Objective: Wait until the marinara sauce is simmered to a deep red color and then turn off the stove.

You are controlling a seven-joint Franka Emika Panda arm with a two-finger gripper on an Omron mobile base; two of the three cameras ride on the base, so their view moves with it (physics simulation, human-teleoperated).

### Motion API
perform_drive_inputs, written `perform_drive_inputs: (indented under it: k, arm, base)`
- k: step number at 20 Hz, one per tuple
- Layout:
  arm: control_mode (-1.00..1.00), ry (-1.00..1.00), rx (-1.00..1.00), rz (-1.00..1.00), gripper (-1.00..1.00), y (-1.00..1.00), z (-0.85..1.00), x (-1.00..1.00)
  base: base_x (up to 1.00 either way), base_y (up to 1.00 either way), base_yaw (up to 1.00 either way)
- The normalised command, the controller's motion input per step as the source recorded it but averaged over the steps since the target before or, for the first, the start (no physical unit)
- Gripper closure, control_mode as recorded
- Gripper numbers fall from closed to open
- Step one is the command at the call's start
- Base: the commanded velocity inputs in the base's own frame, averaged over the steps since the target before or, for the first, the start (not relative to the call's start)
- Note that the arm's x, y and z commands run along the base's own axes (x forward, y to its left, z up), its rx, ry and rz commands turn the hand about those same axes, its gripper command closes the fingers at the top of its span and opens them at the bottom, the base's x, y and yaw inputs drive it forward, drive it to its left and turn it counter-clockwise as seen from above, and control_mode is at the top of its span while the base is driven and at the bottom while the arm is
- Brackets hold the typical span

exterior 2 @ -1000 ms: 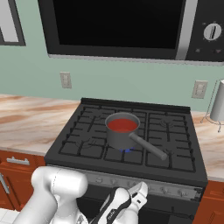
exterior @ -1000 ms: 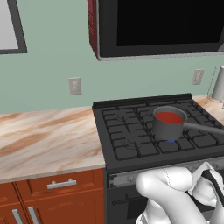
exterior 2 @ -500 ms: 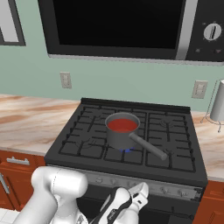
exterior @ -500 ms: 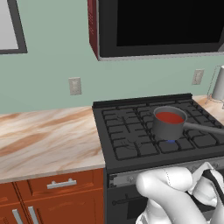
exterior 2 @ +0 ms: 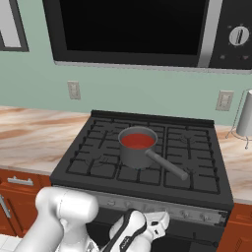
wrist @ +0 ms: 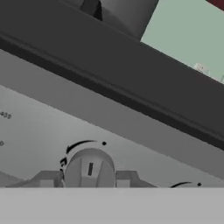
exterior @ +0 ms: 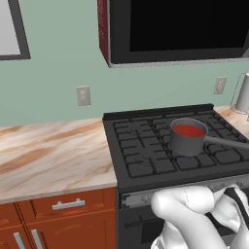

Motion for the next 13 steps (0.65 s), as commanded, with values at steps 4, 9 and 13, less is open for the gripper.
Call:
perform_drive_inputs:
  k: [4, 9, 13]
  arm:
    - [-1.0, -0.01, 0.22, -0.31, 1.0, -0.08, 0.0, 0.0]
    - [-1.0, -0.04, 0.21, -0.33, 1.0, -0.13, -0.02, 0.0]
    - [-1.0, -0.05, 0.23, -0.32, 1.0, -0.27, -0.01, 0.0]
  base:
    - [0.0, 0.0, 0.0]
    - [0.0, 0.0, 0.0]
    - [0.0, 0.0, 0.0]
